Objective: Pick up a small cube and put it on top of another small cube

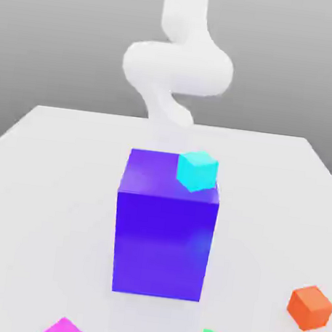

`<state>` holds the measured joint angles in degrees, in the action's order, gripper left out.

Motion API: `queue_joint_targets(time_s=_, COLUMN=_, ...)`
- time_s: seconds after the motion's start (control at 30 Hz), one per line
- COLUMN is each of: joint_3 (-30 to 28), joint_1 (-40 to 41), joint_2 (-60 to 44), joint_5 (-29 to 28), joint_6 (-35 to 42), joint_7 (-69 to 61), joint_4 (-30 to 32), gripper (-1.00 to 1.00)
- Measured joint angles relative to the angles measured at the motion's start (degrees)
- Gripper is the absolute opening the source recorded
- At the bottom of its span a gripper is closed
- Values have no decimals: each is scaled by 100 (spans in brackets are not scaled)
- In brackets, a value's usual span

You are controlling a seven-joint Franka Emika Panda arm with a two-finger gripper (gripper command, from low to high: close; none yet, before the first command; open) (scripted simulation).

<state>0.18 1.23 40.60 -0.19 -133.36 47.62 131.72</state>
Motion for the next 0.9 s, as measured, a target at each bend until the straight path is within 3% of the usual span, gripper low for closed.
queue_joint_targets(time_s=0.57, joint_3=-81, joint_1=656, joint_2=-3567, joint_5=-131, joint_6=-1071, joint_7=1216, joint_4=-40, gripper=0)
queue_joint_targets(time_s=0.9, joint_3=-223, joint_1=903, joint_2=-5643, joint_5=84, joint_6=-1700, joint_7=1719, joint_4=-62, gripper=0)
